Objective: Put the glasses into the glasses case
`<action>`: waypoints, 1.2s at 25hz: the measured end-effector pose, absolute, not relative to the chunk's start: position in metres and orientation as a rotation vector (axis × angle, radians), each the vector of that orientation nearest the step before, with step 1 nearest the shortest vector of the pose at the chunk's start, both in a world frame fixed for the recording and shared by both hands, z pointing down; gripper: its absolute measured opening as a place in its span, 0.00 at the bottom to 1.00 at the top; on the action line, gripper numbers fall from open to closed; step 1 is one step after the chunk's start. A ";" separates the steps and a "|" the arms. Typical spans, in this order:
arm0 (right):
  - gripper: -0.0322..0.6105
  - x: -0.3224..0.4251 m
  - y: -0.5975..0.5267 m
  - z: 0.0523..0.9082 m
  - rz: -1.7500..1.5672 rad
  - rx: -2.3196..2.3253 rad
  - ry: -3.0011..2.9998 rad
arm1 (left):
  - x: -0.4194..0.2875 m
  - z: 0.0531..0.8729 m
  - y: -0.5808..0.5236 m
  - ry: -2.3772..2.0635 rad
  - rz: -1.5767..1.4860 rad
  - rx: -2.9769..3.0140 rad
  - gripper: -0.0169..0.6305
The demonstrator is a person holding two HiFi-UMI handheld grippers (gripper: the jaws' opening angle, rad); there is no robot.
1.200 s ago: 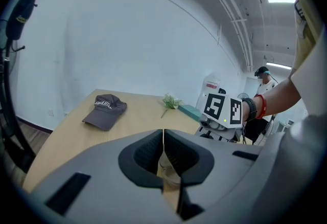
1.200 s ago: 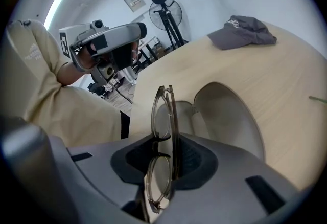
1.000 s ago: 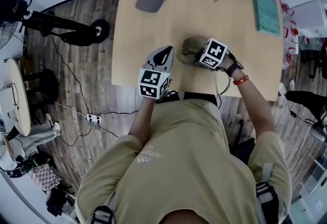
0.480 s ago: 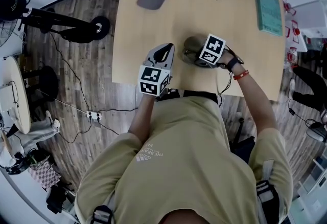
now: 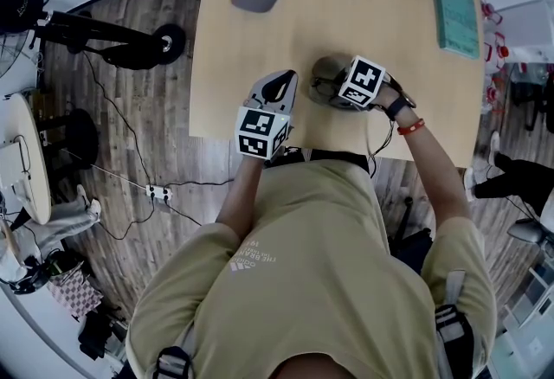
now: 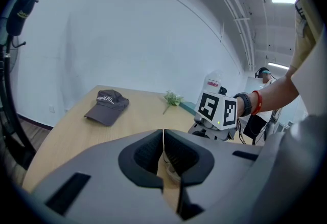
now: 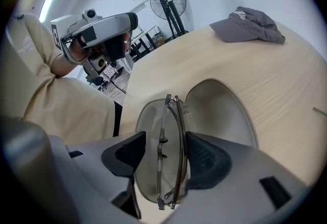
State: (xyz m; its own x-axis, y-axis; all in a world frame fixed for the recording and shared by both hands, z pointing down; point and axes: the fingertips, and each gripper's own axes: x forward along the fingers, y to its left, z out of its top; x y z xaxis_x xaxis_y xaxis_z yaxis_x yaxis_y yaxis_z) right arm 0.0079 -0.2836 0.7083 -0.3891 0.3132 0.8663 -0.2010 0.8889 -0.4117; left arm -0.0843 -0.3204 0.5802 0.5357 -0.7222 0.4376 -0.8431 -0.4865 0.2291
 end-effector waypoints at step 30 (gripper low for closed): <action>0.56 0.045 -0.326 0.618 0.598 0.579 -2.232 | -0.065 0.551 -0.302 -1.306 0.442 2.419 0.07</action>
